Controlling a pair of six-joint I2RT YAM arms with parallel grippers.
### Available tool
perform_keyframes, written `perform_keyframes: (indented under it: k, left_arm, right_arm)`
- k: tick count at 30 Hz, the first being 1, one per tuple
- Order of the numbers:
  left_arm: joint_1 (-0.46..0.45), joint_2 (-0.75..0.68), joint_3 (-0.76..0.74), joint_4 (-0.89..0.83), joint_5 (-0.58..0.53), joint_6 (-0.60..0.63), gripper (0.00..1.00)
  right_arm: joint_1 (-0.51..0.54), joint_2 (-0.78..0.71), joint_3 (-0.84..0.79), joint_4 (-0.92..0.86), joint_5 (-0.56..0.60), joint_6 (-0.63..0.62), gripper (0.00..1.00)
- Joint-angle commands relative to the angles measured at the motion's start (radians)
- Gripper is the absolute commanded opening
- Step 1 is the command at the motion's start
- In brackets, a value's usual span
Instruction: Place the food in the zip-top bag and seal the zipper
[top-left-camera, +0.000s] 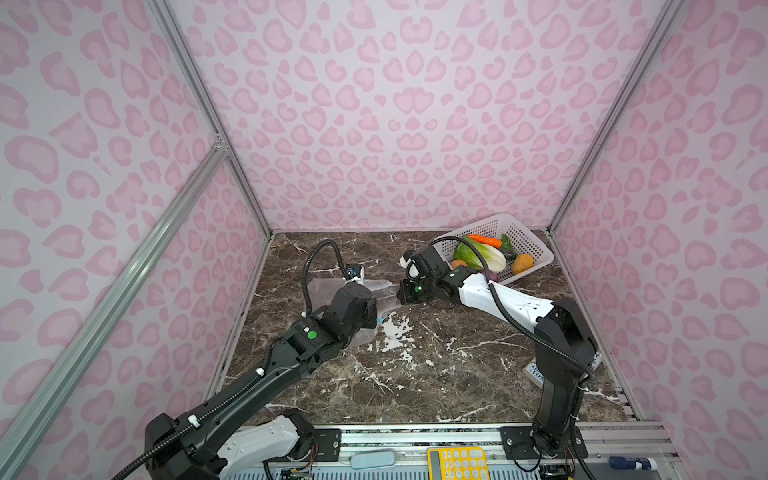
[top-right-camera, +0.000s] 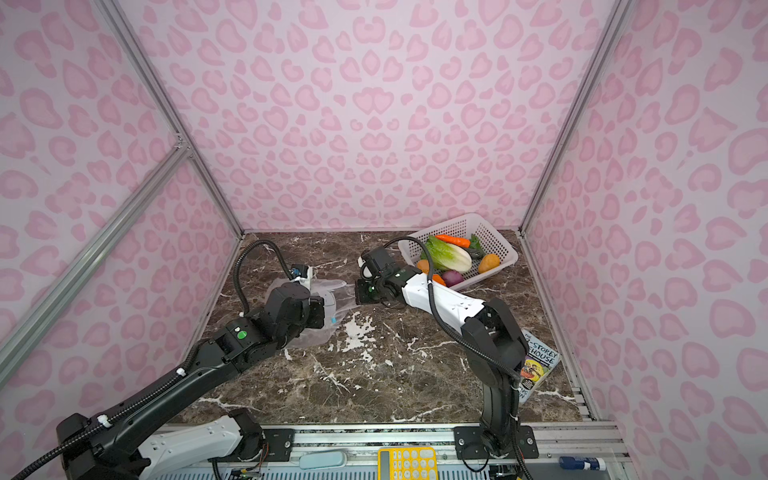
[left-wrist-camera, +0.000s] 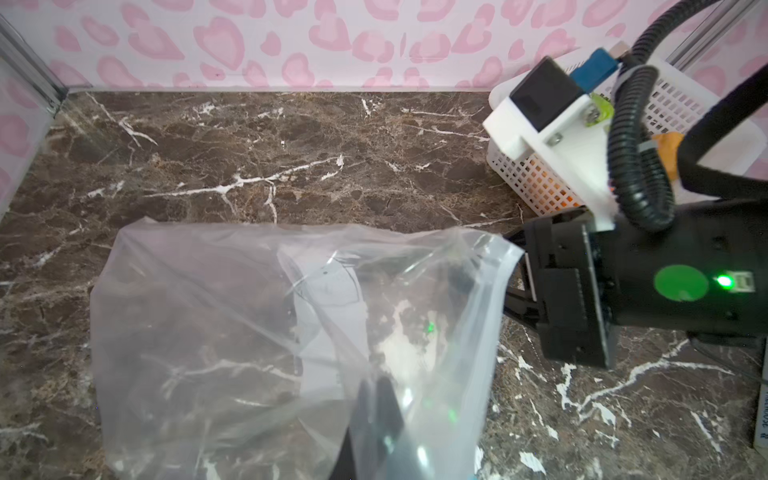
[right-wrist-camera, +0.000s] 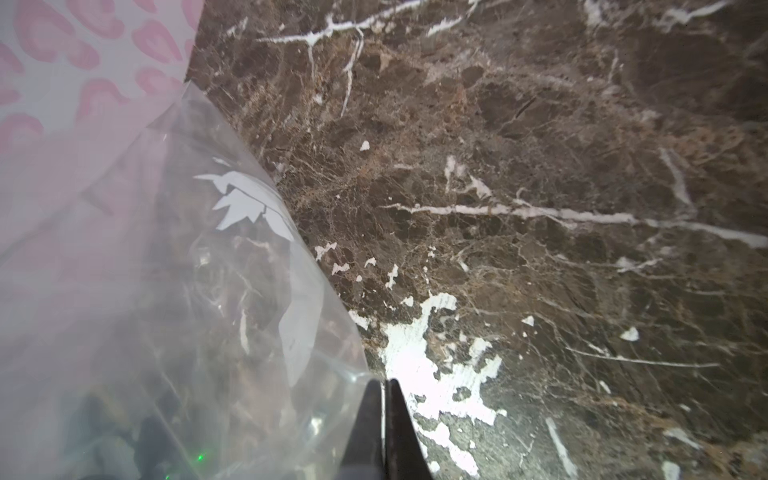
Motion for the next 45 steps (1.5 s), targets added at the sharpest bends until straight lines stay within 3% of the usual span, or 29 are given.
perform_keyframes:
  k: [1,6,8,12,17,29,38,45]
  left_arm:
    - [0.026,0.035,0.011,-0.041,0.046,-0.058,0.03]
    - [0.063,0.161,0.058,-0.067,0.147,-0.089,0.03]
    - [0.064,0.183,0.068,-0.066,0.141,-0.113,0.03]
    - [0.068,0.181,0.068,-0.034,0.143,-0.115,0.03]
    - [0.092,0.180,0.065,-0.019,0.167,-0.138,0.03]
    - [0.201,0.156,0.009,0.012,0.258,-0.232,0.03]
    - [0.239,0.077,-0.042,0.028,0.255,-0.223,0.03]
    - [0.270,0.057,-0.085,0.037,0.350,-0.227,0.03]
  right_arm:
    - [0.005,0.030,0.016,-0.004,-0.006,-0.019,0.00]
    - [0.008,0.022,0.022,0.005,-0.020,-0.030,0.00]
    - [0.010,-0.003,0.026,-0.002,-0.019,-0.047,0.13]
    - [0.001,-0.072,0.024,-0.031,0.006,-0.093,0.51]
    - [-0.062,-0.150,0.018,-0.097,0.016,-0.159,0.63]
    - [-0.357,-0.261,-0.112,-0.308,0.197,-0.388,0.68]
    - [-0.387,-0.161,-0.107,-0.284,0.196,-0.489,0.67]
    - [-0.383,-0.095,-0.099,-0.268,0.151,-0.471,0.58]
